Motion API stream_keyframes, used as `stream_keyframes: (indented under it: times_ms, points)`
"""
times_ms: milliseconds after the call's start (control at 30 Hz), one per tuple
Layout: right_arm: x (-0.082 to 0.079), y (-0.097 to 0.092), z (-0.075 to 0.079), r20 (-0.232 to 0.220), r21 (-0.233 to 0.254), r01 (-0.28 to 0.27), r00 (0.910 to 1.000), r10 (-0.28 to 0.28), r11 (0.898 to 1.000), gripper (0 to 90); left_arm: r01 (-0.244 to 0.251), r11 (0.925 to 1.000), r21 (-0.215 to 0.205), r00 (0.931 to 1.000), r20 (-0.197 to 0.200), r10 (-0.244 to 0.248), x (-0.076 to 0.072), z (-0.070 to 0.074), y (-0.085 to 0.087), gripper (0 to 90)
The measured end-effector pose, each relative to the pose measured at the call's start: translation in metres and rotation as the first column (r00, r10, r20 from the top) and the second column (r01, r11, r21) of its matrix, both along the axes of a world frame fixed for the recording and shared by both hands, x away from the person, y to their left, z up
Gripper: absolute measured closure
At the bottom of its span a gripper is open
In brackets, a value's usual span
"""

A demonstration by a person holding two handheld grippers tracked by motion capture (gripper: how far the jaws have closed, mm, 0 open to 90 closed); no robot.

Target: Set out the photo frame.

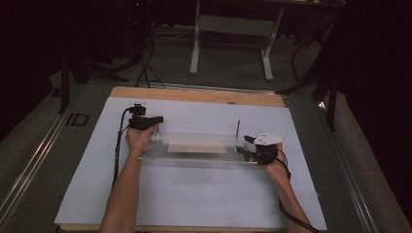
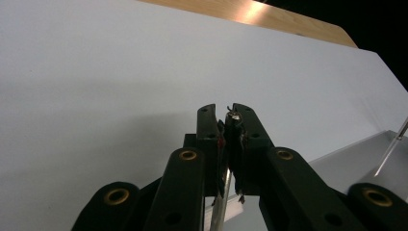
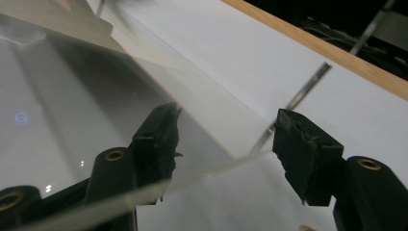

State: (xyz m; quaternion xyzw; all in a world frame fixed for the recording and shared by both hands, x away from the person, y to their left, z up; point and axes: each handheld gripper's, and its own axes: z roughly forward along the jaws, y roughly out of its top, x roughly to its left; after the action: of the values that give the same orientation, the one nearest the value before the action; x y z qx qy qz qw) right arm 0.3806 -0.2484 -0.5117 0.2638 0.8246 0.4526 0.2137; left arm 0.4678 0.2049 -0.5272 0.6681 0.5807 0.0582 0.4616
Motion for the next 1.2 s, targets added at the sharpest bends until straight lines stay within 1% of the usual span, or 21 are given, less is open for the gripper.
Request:
stream_keyframes:
  times_ms: [67,100,133,167,200,233,300,433,567,633,667,733,800,867,1000,1033,1067,1133,1200]
  points:
    - [0.000,0.003,0.000,0.010,0.006,-0.012,0.9999,0.012,1.000,40.7,0.000,1.0000,-0.001,1.0000,-0.001,0.000,0.000,0.000,0.000,83.2]
    - [0.000,0.004,-0.001,0.000,0.023,-0.027,0.9996,0.027,0.999,44.2,0.000,1.0000,-0.002,1.0000,-0.002,0.000,0.000,0.000,0.000,83.2]
    - [0.000,0.004,-0.001,0.000,0.023,-0.027,0.9996,0.027,0.999,44.2,0.001,1.0000,-0.003,1.0000,-0.002,-0.001,0.000,0.000,0.000,83.2]
    - [0.000,0.004,-0.001,-0.002,0.027,-0.028,0.9996,0.028,0.999,44.7,0.004,0.9999,-0.014,1.0000,-0.004,-0.004,0.001,-0.001,0.001,83.0]
    - [0.001,0.004,-0.002,-0.006,0.037,-0.029,0.9996,0.029,0.999,44.6,0.005,0.9999,-0.016,1.0000,-0.003,-0.005,0.001,-0.001,0.001,82.8]
    - [0.001,0.004,-0.003,-0.011,0.044,-0.027,0.9995,0.028,0.999,44.5,0.008,0.9999,-0.015,1.0000,0.000,-0.008,0.000,-0.001,0.001,82.8]
    - [0.001,0.004,-0.002,-0.012,0.045,-0.028,0.9995,0.028,0.999,44.5,0.008,0.9999,-0.015,1.0000,0.001,-0.007,0.000,-0.001,0.001,82.8]
    - [0.003,0.003,0.000,-0.030,0.048,-0.026,0.9992,0.028,0.999,44.6,0.011,0.9998,-0.015,0.9999,0.004,-0.011,0.000,-0.001,0.002,82.2]
    - [0.003,0.003,0.000,-0.033,0.050,-0.025,0.9991,0.027,0.998,44.7,0.020,0.9998,-0.006,0.9997,0.013,-0.020,-0.001,0.000,0.002,81.6]
    - [0.003,0.003,0.000,-0.033,0.047,-0.027,0.9990,0.029,0.999,44.7,0.022,0.9998,0.004,0.9996,0.018,-0.022,-0.002,0.000,0.002,77.9]
    - [0.003,0.003,0.000,-0.033,0.047,-0.027,0.9990,0.029,0.999,44.7,0.033,0.9993,0.018,0.9992,0.024,-0.033,-0.003,0.001,0.002,74.8]
    - [0.003,0.003,0.000,-0.031,0.046,-0.028,0.9991,0.030,0.999,44.8,0.061,0.9973,0.042,0.9966,0.053,-0.063,-0.006,0.002,0.002,72.5]
    - [0.003,0.003,0.000,-0.032,0.046,-0.029,0.9990,0.030,0.999,44.9,0.070,0.9943,0.080,0.9946,0.070,-0.076,-0.009,0.003,0.002,70.9]
    - [0.003,0.003,0.000,-0.032,0.047,-0.029,0.9990,0.030,0.998,44.9,0.081,0.9926,0.091,0.9918,0.091,-0.089,-0.012,0.005,0.003,69.3]
    - [0.003,0.003,0.000,-0.032,0.050,-0.028,0.9991,0.029,0.998,44.9,0.084,0.9908,0.106,0.9859,0.136,-0.098,-0.019,0.010,0.005,66.9]
    - [0.003,0.003,0.000,-0.032,0.050,-0.028,0.9991,0.029,0.998,44.9,0.083,0.9903,0.111,0.9834,0.152,-0.100,-0.022,0.012,0.005,66.6]
    - [0.003,0.003,0.000,-0.033,0.052,-0.025,0.9991,0.027,0.998,44.9,0.085,0.9883,0.127,0.9808,0.164,-0.105,-0.024,0.013,0.006,65.8]
    - [0.003,0.003,-0.001,-0.032,0.053,-0.025,0.9992,0.026,0.998,44.9,0.088,0.9811,0.172,0.9701,0.209,-0.124,-0.032,0.016,0.006,65.6]
    - [0.003,0.003,-0.001,-0.032,0.052,-0.026,0.9991,0.028,0.998,44.9,0.096,0.9770,0.190,0.9643,0.226,-0.138,-0.037,0.017,0.007,65.1]
